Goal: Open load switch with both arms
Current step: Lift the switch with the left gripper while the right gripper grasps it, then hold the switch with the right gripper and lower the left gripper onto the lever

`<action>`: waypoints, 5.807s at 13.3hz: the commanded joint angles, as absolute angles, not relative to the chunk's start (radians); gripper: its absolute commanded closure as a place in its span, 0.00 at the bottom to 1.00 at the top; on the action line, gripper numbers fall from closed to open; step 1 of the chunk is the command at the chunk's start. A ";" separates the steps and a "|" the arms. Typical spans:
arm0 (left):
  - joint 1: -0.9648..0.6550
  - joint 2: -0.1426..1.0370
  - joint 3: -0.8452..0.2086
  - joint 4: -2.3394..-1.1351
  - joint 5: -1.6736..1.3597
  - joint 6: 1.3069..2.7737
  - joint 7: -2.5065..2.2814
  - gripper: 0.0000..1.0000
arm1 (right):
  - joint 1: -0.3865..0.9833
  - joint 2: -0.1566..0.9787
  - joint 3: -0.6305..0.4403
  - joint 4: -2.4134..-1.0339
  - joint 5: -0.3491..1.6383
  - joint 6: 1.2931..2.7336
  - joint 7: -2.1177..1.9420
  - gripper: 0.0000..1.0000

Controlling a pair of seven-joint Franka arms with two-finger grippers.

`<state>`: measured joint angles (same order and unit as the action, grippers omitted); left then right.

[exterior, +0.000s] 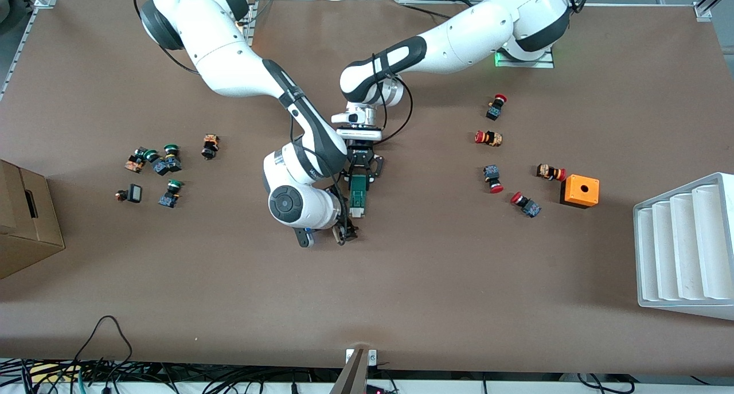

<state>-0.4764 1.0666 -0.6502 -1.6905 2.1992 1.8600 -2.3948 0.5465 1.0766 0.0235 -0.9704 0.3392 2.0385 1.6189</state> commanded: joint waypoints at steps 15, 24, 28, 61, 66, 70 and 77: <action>-0.476 1.104 -0.647 -1.654 2.247 1.901 -2.416 0.74 | 0.569 1.118 0.011 -0.900 0.411 2.000 1.822 0.26; -0.477 1.104 -0.649 -1.652 2.246 1.901 -2.416 0.74 | 0.575 1.100 0.015 -0.900 0.411 1.980 1.825 0.72; -0.477 1.104 -0.649 -1.648 2.246 1.901 -2.413 0.74 | 0.577 1.071 0.017 -0.913 0.407 1.962 1.824 0.74; -0.476 1.104 -0.649 -1.643 2.246 1.904 -2.405 0.74 | 0.575 1.019 0.015 -1.022 0.367 2.043 1.744 0.62; -0.476 1.106 -0.649 -1.646 2.246 1.904 -2.413 0.74 | 0.584 1.009 0.017 -1.028 0.367 2.028 1.750 0.72; -0.474 1.106 -0.649 -1.646 2.241 1.904 -2.411 0.74 | 0.588 0.982 0.018 -1.069 0.367 2.025 1.753 0.72; -0.474 1.100 -0.657 -1.635 2.238 1.904 -2.404 0.74 | 0.597 0.911 0.023 -1.147 0.356 2.025 1.753 0.72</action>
